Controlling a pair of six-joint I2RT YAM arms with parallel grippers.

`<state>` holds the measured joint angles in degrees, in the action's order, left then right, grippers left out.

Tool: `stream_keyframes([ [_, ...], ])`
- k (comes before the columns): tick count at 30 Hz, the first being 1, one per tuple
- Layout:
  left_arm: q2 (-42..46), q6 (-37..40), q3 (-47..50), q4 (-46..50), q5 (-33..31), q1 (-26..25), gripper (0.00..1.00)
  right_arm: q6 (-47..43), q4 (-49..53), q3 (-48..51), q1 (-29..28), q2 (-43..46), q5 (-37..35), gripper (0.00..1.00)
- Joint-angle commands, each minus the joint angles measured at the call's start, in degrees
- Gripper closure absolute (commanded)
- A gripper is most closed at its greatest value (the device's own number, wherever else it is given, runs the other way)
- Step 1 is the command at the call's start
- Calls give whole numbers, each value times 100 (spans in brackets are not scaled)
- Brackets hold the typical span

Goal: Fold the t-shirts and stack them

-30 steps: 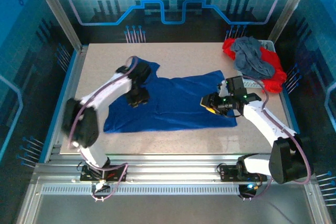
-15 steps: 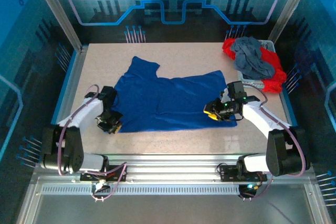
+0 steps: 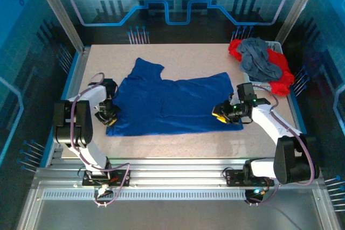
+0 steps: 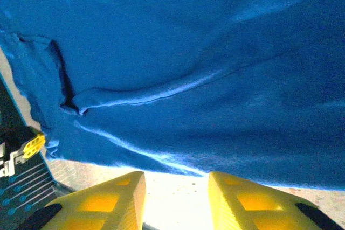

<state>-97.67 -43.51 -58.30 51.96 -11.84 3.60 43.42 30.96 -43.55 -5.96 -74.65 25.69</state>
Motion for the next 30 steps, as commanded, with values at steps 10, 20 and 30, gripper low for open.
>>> stream_keyframes([
  [10, 1140, -912, -286, 420, 791, -1019, 78, 116, 1102, -492, 277, -412, -1384, 68],
  [20, 257, -1370, 188, -499, 1142, -1129, 82, 42, 1389, -1575, 243, -2057, -2028, 76],
  [30, 113, -1371, 700, -699, 890, -345, 82, 303, 2164, -2091, 506, -2892, -2834, 79],
])
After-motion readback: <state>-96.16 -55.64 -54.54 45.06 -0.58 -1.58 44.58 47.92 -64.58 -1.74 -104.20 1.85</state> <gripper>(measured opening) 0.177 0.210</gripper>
